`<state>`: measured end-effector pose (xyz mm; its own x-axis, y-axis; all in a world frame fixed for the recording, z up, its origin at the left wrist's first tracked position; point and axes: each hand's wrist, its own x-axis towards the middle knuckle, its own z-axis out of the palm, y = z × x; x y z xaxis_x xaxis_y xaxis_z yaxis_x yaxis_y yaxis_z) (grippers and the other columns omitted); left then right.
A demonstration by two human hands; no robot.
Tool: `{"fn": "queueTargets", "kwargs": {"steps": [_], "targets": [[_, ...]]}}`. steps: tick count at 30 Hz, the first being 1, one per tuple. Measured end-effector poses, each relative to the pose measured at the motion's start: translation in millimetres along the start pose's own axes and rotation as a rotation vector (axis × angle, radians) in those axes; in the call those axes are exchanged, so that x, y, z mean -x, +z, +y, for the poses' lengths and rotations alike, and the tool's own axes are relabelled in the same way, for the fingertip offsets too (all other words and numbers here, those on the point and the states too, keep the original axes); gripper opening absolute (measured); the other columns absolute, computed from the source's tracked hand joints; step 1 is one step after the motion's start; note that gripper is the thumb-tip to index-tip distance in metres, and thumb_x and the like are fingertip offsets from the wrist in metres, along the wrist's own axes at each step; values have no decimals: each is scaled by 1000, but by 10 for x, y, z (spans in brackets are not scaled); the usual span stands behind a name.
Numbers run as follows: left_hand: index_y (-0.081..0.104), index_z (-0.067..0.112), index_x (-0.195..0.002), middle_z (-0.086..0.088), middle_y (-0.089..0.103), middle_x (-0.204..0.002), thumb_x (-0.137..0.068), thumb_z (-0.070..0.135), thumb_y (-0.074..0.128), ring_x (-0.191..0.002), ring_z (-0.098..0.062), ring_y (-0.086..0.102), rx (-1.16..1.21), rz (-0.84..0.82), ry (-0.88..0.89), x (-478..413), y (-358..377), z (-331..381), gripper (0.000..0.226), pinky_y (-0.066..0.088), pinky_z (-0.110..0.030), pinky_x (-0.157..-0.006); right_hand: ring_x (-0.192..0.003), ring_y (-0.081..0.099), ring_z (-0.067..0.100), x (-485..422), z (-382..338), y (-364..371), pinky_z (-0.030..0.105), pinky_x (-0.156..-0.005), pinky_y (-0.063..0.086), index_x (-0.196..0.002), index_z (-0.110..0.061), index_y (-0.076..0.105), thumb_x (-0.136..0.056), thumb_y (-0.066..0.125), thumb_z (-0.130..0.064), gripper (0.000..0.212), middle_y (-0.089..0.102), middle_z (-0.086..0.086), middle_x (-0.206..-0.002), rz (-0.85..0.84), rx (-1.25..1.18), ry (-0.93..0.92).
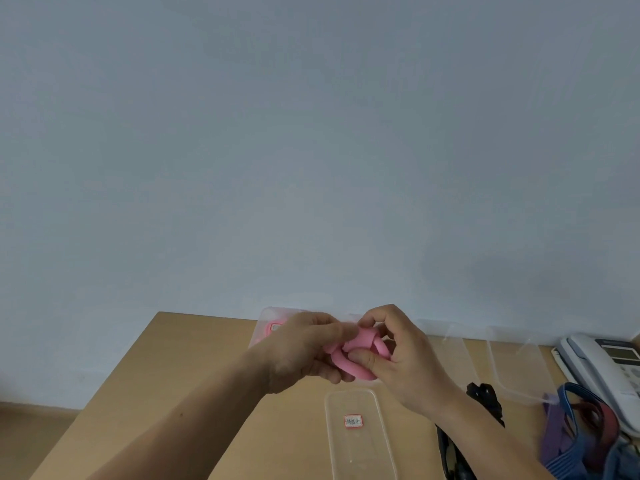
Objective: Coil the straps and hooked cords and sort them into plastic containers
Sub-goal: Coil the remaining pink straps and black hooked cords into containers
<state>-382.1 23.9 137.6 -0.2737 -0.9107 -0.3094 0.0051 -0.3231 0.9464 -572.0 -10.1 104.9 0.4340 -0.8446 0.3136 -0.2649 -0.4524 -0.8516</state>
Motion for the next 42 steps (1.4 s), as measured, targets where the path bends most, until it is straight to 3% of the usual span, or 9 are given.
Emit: {"fn": "queueTargets", "kwargs": {"steps": [7, 10, 13, 20, 24, 28, 32, 37, 42], "targets": [[64, -2, -109, -16, 73, -85, -81, 24, 80, -72, -25, 69, 37, 70, 100, -51, 51, -25, 41, 52, -27, -58, -86, 66, 23, -15, 16, -82, 32, -71, 57, -92, -33, 58, -74, 77, -23, 28, 68, -4, -94, -79, -200, 123], [67, 5, -105, -16, 71, -88, -76, 21, 83, -70, -23, 66, 48, 61, 136, -71, 72, -18, 37, 50, -27, -57, -80, 68, 13, -29, 5, -142, 22, -71, 53, -96, -20, 58, -76, 71, -20, 23, 68, -5, -84, -167, -398, 162], [69, 8, -109, -11, 69, -86, -78, 7, 78, -69, -22, 64, 34, 98, 145, -97, 16, -58, 32, 49, -27, -58, -87, 68, 20, -51, 6, -199, 29, -81, 54, -101, -12, 63, -74, 59, -22, 29, 64, 5, -82, -233, -589, 279], [71, 16, -106, 2, 72, -86, -76, -3, 79, -69, -14, 64, -18, 134, 303, -125, 23, -107, 36, 52, -25, -72, -92, 73, 20, -109, 54, -122, 30, -77, 59, -109, -21, 65, -73, 78, -33, 40, 74, 3, -100, -44, -428, 318], [67, 8, -116, -10, 73, -109, -82, -11, 71, -100, -22, 70, 37, 140, 400, -143, -15, -140, 40, 53, -24, -84, -79, 74, 31, -150, -10, -141, 36, -71, 61, -110, -12, 64, -73, 81, -33, 46, 75, 12, -89, -48, -388, 330], [67, 11, -115, -4, 75, -105, -84, -8, 71, -97, -15, 72, 1, 230, 469, -165, 8, -205, 37, 54, -21, -81, -61, 71, 27, -191, -22, -82, 33, -57, 58, -101, -17, 66, -80, 79, -21, 25, 73, 11, -74, 42, -277, 292], [70, 20, -112, -8, 72, -107, -80, 0, 78, -95, -12, 71, -39, 338, 495, -208, 11, -236, 38, 54, -20, -81, -45, 60, 15, -214, -21, -35, 22, -46, 47, -94, -21, 68, -80, 79, -26, 19, 70, 7, -63, 100, -245, 277], [72, 17, -113, -2, 76, -106, -76, 1, 78, -99, -14, 72, 41, 193, 502, -205, -15, -227, 40, 55, -21, -82, -76, 70, 11, -261, -6, -113, 24, -68, 55, -95, -26, 71, -81, 70, -42, 21, 71, -5, -81, 2, -206, 220], [75, 27, -112, 0, 75, -109, -78, 4, 78, -102, -14, 71, 22, 105, 533, -184, -28, -183, 41, 54, -20, -84, -74, 69, 9, -318, -49, -172, 18, -64, 52, -110, -34, 72, -76, 72, -42, 34, 72, -8, -84, -90, -300, 263]]}}
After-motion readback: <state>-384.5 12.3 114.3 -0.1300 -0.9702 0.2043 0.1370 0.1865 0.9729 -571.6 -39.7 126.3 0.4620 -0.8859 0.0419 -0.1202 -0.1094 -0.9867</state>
